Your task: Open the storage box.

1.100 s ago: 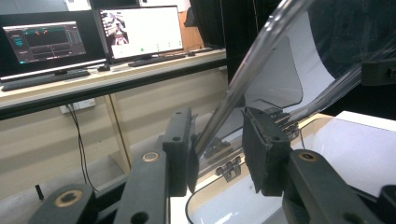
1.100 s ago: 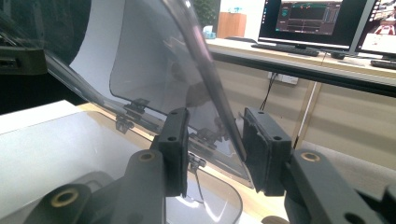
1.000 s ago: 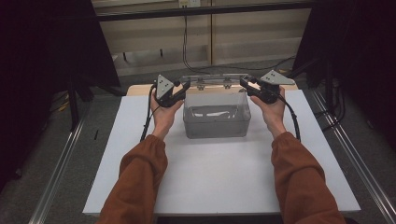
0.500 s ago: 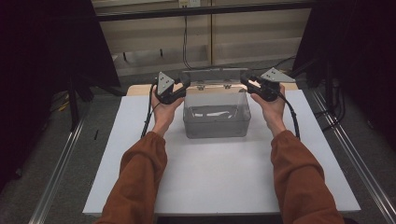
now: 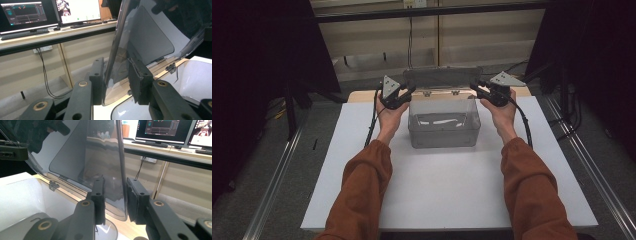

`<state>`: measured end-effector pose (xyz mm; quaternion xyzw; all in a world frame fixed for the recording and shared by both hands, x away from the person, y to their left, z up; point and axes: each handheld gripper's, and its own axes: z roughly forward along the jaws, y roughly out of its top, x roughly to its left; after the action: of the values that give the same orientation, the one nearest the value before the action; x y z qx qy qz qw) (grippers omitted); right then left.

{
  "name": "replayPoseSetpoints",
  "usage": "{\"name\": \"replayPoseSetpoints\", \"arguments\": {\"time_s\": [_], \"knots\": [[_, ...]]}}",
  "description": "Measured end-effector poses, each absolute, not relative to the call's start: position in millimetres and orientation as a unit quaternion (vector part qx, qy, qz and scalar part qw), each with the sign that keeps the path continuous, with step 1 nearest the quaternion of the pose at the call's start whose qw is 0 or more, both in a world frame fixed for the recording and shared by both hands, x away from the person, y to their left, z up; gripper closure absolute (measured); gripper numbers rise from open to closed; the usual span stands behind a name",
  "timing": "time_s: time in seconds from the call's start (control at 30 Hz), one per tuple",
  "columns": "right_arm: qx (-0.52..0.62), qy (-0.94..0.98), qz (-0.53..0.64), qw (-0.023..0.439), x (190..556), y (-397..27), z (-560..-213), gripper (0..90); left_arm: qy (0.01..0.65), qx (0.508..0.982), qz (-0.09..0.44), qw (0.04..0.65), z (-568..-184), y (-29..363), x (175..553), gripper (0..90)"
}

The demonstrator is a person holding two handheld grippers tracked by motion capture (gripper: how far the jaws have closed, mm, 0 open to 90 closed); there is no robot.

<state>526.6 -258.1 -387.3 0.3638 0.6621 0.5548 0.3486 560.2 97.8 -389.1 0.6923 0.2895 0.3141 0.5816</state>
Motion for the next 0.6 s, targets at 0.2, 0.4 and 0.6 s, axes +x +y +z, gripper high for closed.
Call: {"name": "replayPoseSetpoints", "arguments": {"time_s": [0.2,0.4,0.6], "knots": [[0.364,0.663,0.556,0.344,529.7,-258.5,-389.8,69.2,0.297,0.691,0.302,0.586,-390.2,97.8,564.5,67.5],[0.374,0.669,0.546,0.339,538.2,-259.3,-397.9,67.5,0.309,0.688,0.293,0.588,-390.4,98.2,568.2,68.7],[0.377,0.669,0.545,0.336,545.2,-257.9,-401.1,66.0,0.303,0.698,0.295,0.578,-390.4,99.7,570.6,69.3]]}}
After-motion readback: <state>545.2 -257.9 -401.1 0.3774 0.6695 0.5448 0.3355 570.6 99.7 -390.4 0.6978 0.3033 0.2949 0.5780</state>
